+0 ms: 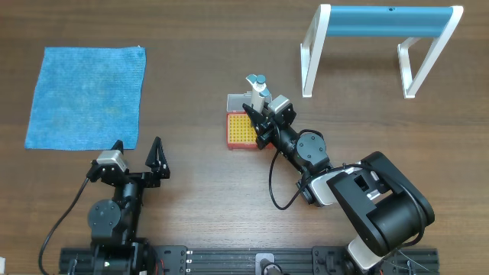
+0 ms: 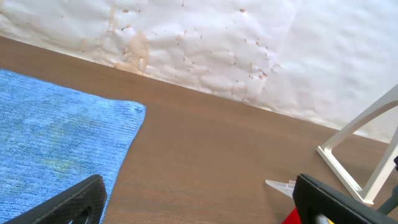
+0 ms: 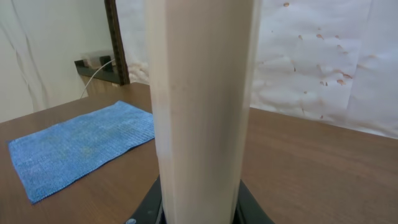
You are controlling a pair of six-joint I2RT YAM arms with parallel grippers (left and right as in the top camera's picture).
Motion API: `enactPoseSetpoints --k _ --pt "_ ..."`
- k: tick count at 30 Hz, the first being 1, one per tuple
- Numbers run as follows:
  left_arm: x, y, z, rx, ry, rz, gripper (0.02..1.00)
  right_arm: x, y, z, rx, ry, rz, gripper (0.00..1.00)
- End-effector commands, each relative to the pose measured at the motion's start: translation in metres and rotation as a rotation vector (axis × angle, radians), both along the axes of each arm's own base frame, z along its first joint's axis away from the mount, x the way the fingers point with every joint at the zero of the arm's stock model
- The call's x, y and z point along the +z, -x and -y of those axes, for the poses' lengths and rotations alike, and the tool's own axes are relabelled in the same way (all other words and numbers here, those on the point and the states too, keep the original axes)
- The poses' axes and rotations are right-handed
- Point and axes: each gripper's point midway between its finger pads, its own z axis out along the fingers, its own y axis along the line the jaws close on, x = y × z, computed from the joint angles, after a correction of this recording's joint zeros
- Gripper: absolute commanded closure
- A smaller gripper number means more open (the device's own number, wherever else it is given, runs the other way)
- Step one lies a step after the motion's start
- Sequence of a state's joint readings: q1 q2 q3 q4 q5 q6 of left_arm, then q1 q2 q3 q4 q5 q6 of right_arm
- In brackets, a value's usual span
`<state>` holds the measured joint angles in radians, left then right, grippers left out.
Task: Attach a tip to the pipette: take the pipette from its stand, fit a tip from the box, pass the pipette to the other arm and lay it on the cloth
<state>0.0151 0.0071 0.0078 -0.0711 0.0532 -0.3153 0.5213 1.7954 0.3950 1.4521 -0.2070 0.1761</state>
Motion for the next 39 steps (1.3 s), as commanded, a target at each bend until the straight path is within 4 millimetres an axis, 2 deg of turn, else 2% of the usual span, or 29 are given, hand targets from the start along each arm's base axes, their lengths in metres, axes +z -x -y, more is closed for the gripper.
enactPoseSetpoints --k 1,7,10,12,13,14,16,19,21,23,25,29,31,39 --pt "-0.002 0.0 0.002 -0.01 -0.013 -0.003 0.049 0.003 -0.002 -0.007 0.021 -0.011 0.003 0.921" --pt "-0.002 0.0 0.002 -0.01 -0.013 -0.004 0.049 -0.027 0.0 -0.006 0.021 0.051 -0.1 0.919" --pt "-0.002 0.0 0.002 -0.011 -0.013 -0.004 0.049 -0.034 0.0 -0.005 0.02 0.069 -0.124 0.921" --pt "-0.002 0.0 0.002 -0.011 -0.013 -0.004 0.047 -0.021 0.0 -0.006 0.02 0.042 -0.077 0.921" --pt "-0.002 0.0 0.002 -0.01 -0.013 -0.004 0.049 0.004 0.0 -0.006 0.021 -0.01 0.013 0.921" --pt "-0.002 0.0 0.002 -0.01 -0.013 -0.004 0.049 0.014 -0.001 -0.006 0.02 -0.022 0.036 0.921" --pt "-0.002 0.0 0.002 -0.011 -0.013 -0.004 0.049 0.05 0.003 -0.004 0.022 -0.067 0.114 0.921" --pt "-0.002 0.0 0.002 -0.01 -0.013 -0.004 0.049 0.091 0.012 0.001 0.021 -0.116 0.201 0.921" --pt "-0.002 0.0 0.002 -0.01 -0.013 -0.004 0.049 0.105 0.017 0.004 0.022 -0.125 0.215 0.921" --pt "-0.002 0.0 0.002 -0.01 -0.013 -0.004 0.049 0.114 0.021 0.006 0.022 -0.115 0.197 0.921" --pt "-0.001 0.0 0.002 -0.01 -0.013 -0.003 0.047 0.113 0.023 0.004 0.03 -0.061 0.101 0.919" --pt "-0.001 0.0 0.002 -0.01 -0.013 -0.003 0.049 0.137 0.041 -0.014 0.09 0.056 -0.096 0.921" --pt "-0.002 0.0 0.002 -0.01 -0.013 -0.003 0.049 0.147 0.047 -0.02 0.112 0.06 -0.101 0.925" --pt "-0.001 0.0 0.002 -0.01 -0.013 -0.003 0.049 0.146 0.047 -0.02 0.111 0.053 -0.112 0.921"
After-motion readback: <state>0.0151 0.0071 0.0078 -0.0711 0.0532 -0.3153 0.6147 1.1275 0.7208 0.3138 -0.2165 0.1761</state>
